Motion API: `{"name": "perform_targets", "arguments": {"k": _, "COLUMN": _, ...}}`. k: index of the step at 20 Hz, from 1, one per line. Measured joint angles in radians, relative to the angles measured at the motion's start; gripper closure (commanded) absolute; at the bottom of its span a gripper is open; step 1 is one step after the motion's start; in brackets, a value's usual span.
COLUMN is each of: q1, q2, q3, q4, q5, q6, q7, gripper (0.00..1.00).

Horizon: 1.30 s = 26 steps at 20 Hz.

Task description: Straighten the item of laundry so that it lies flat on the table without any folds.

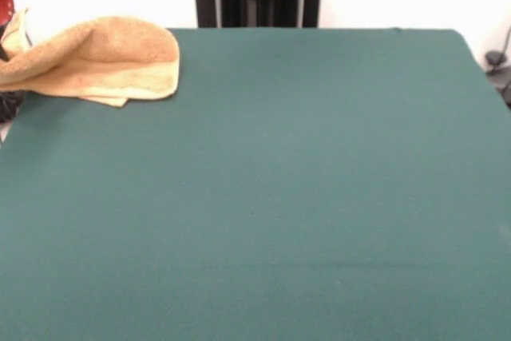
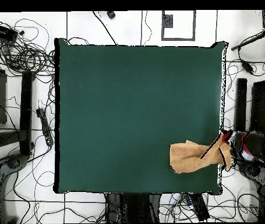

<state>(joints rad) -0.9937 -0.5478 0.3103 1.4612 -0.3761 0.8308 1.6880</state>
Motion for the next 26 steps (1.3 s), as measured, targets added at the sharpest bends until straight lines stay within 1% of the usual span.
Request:
{"name": "perform_targets", "arguments": {"k": 5, "q1": 0.015, "q2": 0.029, "q3": 0.0, "q4": -0.029, "q5": -0.001, "q6": 0.0, "q7": 0.0, "gripper": 1.0}}
{"name": "perform_targets", "arguments": {"k": 17, "q1": 0.044, "q2": 0.066, "q3": -0.002, "q4": -0.08, "q5": -0.001, "q6": 0.0, "q7": 0.0, "gripper": 1.0}}
{"name": "perform_targets", "arguments": {"k": 23, "q1": 0.076, "q2": 0.104, "q3": -0.007, "q4": -0.129, "q5": -0.002, "q6": 0.0, "q7": 0.0, "gripper": 1.0}}
{"name": "perform_targets", "arguments": {"k": 26, "q1": 0.107, "q2": 0.148, "q3": -0.01, "q4": -0.184, "q5": -0.004, "q6": 0.0, "q7": 0.0, "gripper": 1.0}}
